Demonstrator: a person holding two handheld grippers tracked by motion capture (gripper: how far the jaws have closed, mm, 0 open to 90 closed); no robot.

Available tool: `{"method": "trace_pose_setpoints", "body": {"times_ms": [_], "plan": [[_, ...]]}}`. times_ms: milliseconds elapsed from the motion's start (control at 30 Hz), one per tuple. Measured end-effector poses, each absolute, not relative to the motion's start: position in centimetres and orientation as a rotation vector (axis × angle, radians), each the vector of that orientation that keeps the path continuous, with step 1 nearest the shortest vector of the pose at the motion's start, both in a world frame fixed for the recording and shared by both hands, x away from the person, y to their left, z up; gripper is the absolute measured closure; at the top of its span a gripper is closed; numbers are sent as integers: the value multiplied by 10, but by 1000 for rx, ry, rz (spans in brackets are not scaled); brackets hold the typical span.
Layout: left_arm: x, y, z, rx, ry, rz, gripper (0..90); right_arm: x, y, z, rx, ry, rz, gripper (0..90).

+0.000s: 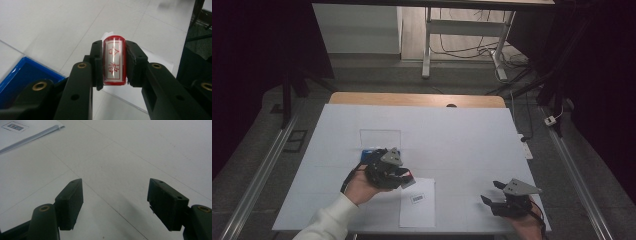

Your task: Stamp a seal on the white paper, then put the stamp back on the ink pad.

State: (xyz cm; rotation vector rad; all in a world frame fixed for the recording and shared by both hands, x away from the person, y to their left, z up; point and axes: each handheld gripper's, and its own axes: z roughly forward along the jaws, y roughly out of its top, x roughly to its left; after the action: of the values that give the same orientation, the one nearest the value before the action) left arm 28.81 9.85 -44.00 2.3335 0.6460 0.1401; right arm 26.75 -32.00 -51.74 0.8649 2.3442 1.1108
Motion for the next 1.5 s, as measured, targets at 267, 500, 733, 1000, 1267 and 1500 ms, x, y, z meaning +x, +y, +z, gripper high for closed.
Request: {"method": "trace_pose_setpoints", "body": {"times_ms": [267, 500, 733, 1000, 1267, 1500], "plan": [[293, 115, -438, 2299, 707, 166, 697, 267, -320, -517, 864, 2345, 1111, 285], [302, 132, -438, 2271, 763, 180, 697, 268, -320, -518, 864, 2346, 1107, 285], [310, 151, -438, 2255, 833, 210, 697, 267, -321, -517, 859, 2344, 1112, 284], [322, 172, -442, 2228, 917, 252, 697, 267, -320, -517, 858, 2345, 1114, 284], [331, 179, -449, 2224, 961, 269, 697, 267, -319, -516, 856, 2352, 1128, 284], [343, 178, -458, 2255, 987, 273, 697, 268, -317, -518, 835, 2367, 1117, 284]]}}
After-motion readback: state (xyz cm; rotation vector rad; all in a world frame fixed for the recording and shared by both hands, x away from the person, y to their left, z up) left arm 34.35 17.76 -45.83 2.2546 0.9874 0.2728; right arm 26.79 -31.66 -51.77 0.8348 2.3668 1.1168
